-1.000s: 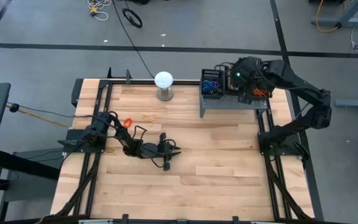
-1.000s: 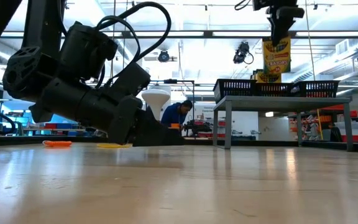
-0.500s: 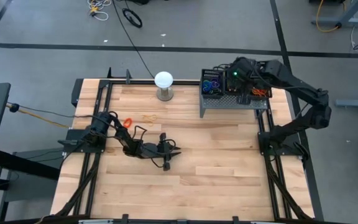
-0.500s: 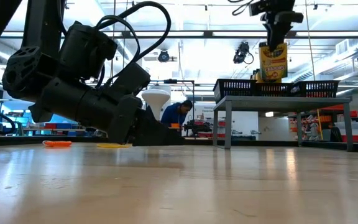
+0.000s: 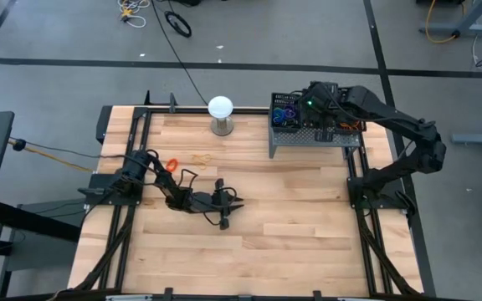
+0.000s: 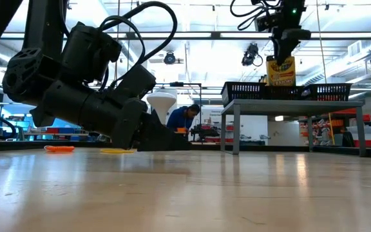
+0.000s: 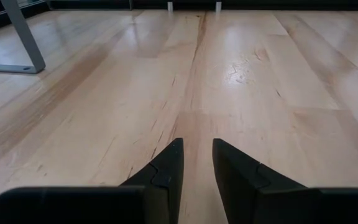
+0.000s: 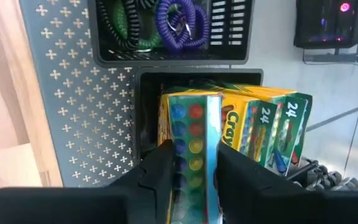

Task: Pick & Place Office Desk Supplies
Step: Put the yellow crayon box into the middle black basket on the shelf, then put the orange spring keychain into the left black basket on the shelf

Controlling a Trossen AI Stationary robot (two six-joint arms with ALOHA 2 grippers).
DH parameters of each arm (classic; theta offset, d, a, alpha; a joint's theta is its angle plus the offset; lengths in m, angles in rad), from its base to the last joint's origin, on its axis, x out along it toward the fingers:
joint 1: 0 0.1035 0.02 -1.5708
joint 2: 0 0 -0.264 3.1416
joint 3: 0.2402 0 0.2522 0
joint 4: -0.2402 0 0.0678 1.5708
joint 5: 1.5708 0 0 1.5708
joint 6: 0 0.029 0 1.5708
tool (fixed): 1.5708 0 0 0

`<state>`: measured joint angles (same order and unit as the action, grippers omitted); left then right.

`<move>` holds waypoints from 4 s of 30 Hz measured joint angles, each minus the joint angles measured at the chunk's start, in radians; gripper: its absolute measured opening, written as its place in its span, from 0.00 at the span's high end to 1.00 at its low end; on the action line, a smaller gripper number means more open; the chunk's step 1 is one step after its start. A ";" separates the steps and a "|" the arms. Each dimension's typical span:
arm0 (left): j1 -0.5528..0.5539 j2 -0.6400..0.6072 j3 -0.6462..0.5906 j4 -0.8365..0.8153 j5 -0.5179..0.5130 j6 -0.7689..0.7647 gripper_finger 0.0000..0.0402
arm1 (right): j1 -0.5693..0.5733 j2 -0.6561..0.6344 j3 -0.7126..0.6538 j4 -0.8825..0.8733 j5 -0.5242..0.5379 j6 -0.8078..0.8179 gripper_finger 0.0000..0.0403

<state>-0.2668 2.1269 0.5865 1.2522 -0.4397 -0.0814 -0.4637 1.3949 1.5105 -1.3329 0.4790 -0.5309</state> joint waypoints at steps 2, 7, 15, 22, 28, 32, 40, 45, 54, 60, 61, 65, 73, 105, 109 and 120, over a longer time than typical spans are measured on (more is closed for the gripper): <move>0.000 0.000 0.000 0.000 0.001 0.000 0.77 | 0.000 0.000 0.000 0.002 0.006 0.012 0.70; 0.000 0.000 0.000 0.000 0.023 0.000 0.77 | 0.000 -0.001 0.000 0.004 0.046 0.026 0.59; 0.000 0.000 0.000 0.000 0.023 0.000 0.77 | 0.000 -0.001 0.000 0.017 0.240 0.028 0.53; 0.000 0.000 0.021 -0.003 -0.004 -0.041 0.77 | 0.052 -0.031 0.000 0.011 0.218 0.178 0.73; -0.013 -0.025 0.050 -0.034 -0.009 -0.029 0.77 | 0.184 -0.230 -0.232 0.383 0.004 0.202 0.96; -0.016 -0.145 0.028 -0.135 -0.052 -0.037 0.80 | 0.306 -0.379 -0.477 0.673 -0.008 0.217 0.98; -0.013 -0.502 0.005 -0.691 -0.061 -0.111 0.98 | 0.528 -0.526 -0.856 1.149 0.020 0.341 0.97; -0.007 -0.681 0.008 -1.137 -0.070 -0.313 0.96 | 0.609 -0.525 -0.990 1.356 0.096 0.383 0.99; 0.068 -0.784 0.006 -1.710 -0.045 -0.647 0.82 | 0.679 -0.525 -1.141 1.619 0.103 0.396 0.99; 0.219 -0.781 0.006 -1.835 0.009 -0.660 0.71 | 0.702 -0.525 -1.200 1.735 0.103 0.339 0.98; 0.244 -0.785 0.006 -1.846 0.014 -0.644 0.69 | 0.704 -0.525 -1.200 1.738 0.103 0.336 0.98; 0.337 -0.785 0.004 -1.849 0.051 -0.606 0.62 | 0.703 -0.525 -1.201 1.736 0.103 0.335 0.98; 0.436 -0.785 0.003 -1.950 0.022 -0.595 0.57 | 0.703 -0.525 -1.201 1.733 0.101 0.335 0.97; 0.362 -0.825 -0.016 -1.822 0.080 -0.374 0.97 | 0.703 -0.525 -1.201 1.706 0.099 0.336 0.97; 0.273 -0.845 -0.016 -1.595 0.146 -0.289 0.96 | 0.703 -0.524 -1.202 1.689 0.007 0.331 0.97; 0.236 -0.673 -0.014 -0.908 0.455 -0.108 0.97 | 0.752 -0.134 -1.208 2.021 -0.060 0.238 0.72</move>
<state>-0.0307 1.4540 0.5728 0.3445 0.0150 -0.1897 0.2886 1.2609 0.3027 0.6878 0.4193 -0.2932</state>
